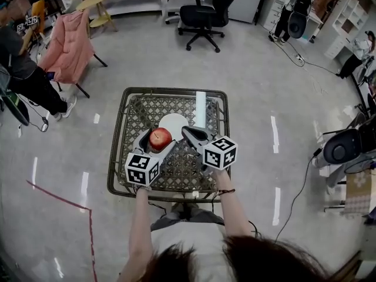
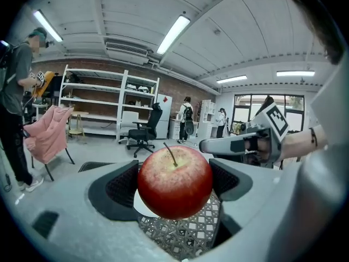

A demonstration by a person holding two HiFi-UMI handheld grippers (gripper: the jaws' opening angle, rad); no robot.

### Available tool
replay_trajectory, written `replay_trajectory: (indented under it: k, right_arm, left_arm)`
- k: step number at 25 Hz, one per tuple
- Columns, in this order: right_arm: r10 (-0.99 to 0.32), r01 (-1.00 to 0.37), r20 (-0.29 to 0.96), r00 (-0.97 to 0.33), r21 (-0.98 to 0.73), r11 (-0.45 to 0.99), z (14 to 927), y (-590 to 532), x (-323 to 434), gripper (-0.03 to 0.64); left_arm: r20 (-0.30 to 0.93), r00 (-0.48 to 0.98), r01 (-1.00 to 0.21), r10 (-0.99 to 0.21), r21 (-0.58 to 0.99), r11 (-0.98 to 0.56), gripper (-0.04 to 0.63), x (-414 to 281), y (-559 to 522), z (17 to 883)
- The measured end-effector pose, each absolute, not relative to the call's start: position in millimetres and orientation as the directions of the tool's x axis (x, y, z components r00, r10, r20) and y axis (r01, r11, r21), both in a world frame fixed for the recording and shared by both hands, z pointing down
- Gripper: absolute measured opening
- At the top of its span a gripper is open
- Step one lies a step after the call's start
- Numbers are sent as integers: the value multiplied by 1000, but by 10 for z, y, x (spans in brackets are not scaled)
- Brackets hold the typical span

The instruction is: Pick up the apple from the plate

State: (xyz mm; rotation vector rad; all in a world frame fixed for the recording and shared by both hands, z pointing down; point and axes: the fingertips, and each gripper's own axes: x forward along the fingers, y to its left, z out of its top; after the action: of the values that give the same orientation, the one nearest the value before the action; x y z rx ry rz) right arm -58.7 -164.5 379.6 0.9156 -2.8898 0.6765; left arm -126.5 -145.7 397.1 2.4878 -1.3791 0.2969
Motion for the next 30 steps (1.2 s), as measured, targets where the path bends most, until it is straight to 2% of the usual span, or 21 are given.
replay_trajectory:
  k: [30]
  right_arm:
    - [-508,-500,72,-858,-337,798,3485,-1172,-573,9]
  left_arm:
    - [238,575,-818,-783,147,-556,413,-1211,-975,3599]
